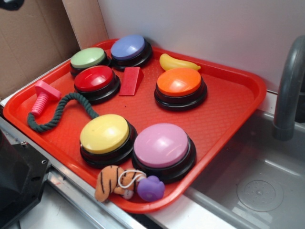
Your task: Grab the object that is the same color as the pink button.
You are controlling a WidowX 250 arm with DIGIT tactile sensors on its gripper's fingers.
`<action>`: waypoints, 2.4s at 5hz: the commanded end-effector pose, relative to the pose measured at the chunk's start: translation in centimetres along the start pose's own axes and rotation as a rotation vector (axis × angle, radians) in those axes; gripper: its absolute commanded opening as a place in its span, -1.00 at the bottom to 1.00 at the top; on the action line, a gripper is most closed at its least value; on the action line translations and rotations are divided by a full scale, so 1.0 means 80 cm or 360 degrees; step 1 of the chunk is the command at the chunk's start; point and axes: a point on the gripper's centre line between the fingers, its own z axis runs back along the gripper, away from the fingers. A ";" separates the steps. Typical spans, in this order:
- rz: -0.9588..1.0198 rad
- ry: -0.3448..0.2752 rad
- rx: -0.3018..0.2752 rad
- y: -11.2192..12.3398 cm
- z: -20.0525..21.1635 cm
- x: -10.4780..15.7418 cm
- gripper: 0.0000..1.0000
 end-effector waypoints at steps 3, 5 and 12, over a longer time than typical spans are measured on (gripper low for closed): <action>0.0386 -0.0076 -0.0053 0.029 -0.011 0.011 1.00; 0.1029 -0.0158 -0.0013 0.078 -0.045 0.015 1.00; 0.2478 -0.0281 0.0195 0.223 -0.219 0.036 1.00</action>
